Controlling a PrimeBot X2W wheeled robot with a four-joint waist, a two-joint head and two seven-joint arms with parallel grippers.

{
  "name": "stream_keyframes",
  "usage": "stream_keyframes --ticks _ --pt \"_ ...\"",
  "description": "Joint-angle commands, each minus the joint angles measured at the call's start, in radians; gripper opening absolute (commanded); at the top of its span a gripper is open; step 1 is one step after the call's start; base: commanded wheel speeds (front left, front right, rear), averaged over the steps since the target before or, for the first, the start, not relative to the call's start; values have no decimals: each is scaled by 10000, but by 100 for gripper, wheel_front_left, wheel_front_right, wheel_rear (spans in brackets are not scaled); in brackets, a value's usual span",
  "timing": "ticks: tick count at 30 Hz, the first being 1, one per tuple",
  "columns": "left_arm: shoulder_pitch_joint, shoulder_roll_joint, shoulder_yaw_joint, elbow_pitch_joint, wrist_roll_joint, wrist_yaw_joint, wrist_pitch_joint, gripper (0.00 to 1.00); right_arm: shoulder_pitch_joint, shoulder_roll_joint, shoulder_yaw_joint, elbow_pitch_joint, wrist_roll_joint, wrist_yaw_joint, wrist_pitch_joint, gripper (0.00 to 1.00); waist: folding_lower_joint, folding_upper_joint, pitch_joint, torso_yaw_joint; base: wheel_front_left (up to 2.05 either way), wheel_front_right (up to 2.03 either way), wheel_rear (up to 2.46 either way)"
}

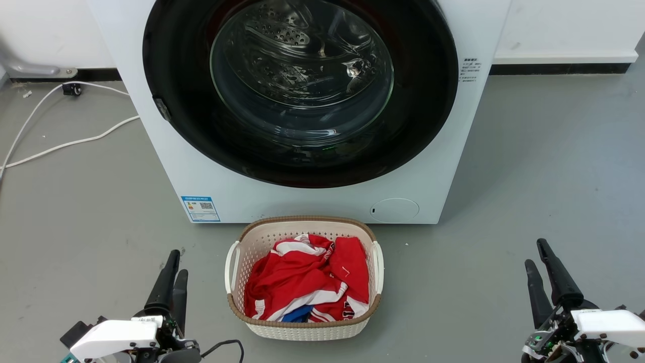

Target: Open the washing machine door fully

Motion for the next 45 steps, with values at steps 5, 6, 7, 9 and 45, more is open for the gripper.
stream_keyframes --ticks 5,6,7,9,45 --pt "-128 18 130 -395 705 22 -315 100 -104 -21 -76 -263 -674 2 -309 100 0 0 11 3 0 0 0" --pt "-130 18 149 -456 871 40 -365 100 -101 -20 -98 -303 -849 2 -358 100 0 0 13 4 0 0 0" --pt "-130 18 162 -531 1050 65 -413 100 -97 -20 -130 -360 -1075 2 -405 100 0 0 17 4 0 0 0" --pt "-126 19 162 -695 1427 130 -508 100 -87 -19 -186 -526 -1596 2 -498 100 0 0 25 6 0 0 0" --pt "398 36 -1085 -2017 8517 1524 -1867 100 577 -2 467 -2614 -9380 3 -1845 100 0 0 83 32 0 0 0"
